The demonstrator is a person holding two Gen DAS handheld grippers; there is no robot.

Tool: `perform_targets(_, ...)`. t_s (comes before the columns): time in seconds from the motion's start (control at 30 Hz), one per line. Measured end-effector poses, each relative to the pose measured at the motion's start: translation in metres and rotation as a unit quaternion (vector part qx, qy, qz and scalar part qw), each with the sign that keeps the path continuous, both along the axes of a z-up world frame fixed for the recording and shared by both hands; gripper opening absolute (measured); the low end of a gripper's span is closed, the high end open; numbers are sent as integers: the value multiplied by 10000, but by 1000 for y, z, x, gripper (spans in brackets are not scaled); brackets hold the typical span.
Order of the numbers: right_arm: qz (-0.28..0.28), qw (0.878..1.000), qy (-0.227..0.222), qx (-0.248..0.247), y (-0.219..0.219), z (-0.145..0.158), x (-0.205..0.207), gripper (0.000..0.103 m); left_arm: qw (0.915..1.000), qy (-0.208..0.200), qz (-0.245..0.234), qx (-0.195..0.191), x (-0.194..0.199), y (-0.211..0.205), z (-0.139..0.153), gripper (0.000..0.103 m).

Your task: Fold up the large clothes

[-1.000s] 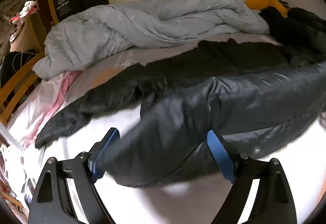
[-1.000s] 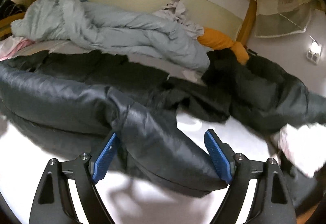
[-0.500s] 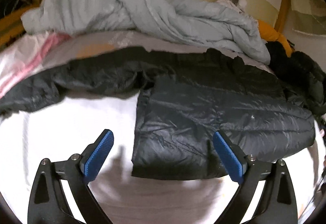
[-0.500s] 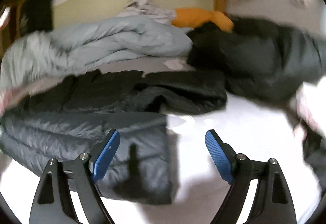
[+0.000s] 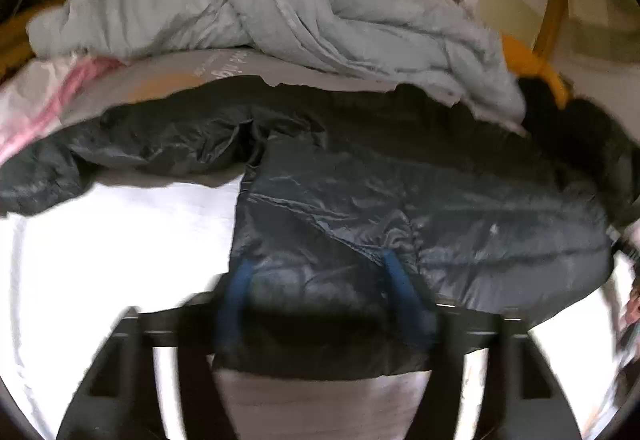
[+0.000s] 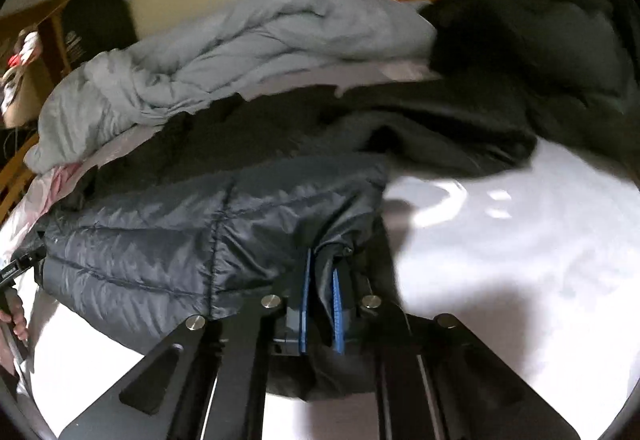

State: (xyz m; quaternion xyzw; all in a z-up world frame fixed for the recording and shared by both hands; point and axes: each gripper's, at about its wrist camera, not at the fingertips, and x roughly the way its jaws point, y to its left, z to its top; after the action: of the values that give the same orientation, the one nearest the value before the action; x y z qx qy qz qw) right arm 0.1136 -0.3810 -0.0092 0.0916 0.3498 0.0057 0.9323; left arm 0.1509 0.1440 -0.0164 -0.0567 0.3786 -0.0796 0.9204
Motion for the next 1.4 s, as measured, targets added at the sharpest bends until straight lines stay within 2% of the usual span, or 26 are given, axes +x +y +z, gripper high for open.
perform_targets(0.03,36,10000,-27,-13,3,0,2,11,9999,54,50,120,-1,-2,-1,25)
perform_targets(0.1,-48,9999,73,-144,5,-3,5,11,9994,205,224,178,0,2,-6,23)
perform_targets(0.17,-243,9990,235,-296,1,-10,6,11,9991,300,297,28,-1,9,-9,21)
perform_targets(0.27,-428,9989,192,3,-15,-9,0,15,9990,292,287,-159,-3,14,-9,22)
perform_targets(0.3,-491,9985,176,142,-19,-7,-3,27,9991,239,280,-224,-4,15,-8,27)
perform_targets(0.33,-567,9979,137,263,-24,-5,-8,54,9989,231,246,-330,-5,17,-6,56)
perform_targets(0.37,-602,9976,55,347,-27,-2,-13,73,9983,293,253,-433,-5,19,-6,92)
perform_targets(0.4,-624,9972,-95,407,-29,0,-19,96,9976,319,307,-534,-4,20,-7,100)
perform_targets(0.43,-602,9969,-228,462,-30,2,-24,98,9964,321,320,-711,-5,23,-8,101)
perform_targets(0.53,-225,9967,30,785,-32,-4,-19,98,9919,781,165,-992,4,22,-21,101)
perform_targets(0.6,-207,9949,396,903,-32,-19,-12,98,9918,811,146,-973,4,20,-28,101)
perform_targets(0.63,-207,9936,590,942,-31,-28,-6,98,9932,743,91,-897,1,16,-28,88)
perform_targets(0.67,-195,9927,713,955,-30,-36,-3,98,9940,741,8,-805,0,11,-26,52)
perform_targets(0.7,-213,9934,682,892,-28,-39,-2,95,9937,769,-78,-807,-2,8,-24,38)
perform_targets(0.73,-184,9946,658,781,-25,-38,-1,74,9924,810,-146,-913,-3,6,-22,28)
perform_targets(0.77,-95,9949,652,758,-22,-38,-1,56,9923,840,-129,-895,-7,3,-20,23)
perform_targets(0.8,-25,9945,639,835,-21,-37,-2,27,9930,845,-122,-818,-11,1,-17,21)
perform_targets(0.83,41,9928,625,1019,-20,-36,-5,18,9938,849,-110,-711,-18,-2,-14,20)
perform_targets(0.93,-89,9948,539,861,-18,-24,-30,13,9931,915,-126,-720,-44,-3,-4,19)
perform_targets(1.03,-191,9961,504,701,-18,-15,-52,13,9939,858,-122,-676,-68,-2,-7,20)
perform_targets(1.1,-269,9954,549,738,-19,-19,-64,14,9964,725,-168,-414,-70,-9,-8,23)
perform_targets(1.17,-366,9950,637,678,-17,-24,-69,15,9991,392,-143,72,-69,-16,-4,36)
perform_targets(1.2,-427,9954,638,577,-17,-25,-69,19,9993,208,-70,294,-68,-19,-1,40)
perform_targets(1.27,-564,9963,546,361,-15,-22,-68,25,9985,-115,80,538,-68,-22,4,55)
perform_targets(1.37,-813,9963,269,10,-14,-10,-74,37,9971,-584,103,477,-73,-19,16,69)
perform_targets(1.4,-901,9958,150,-94,-13,-5,-76,51,9956,-778,116,503,-76,-17,22,71)
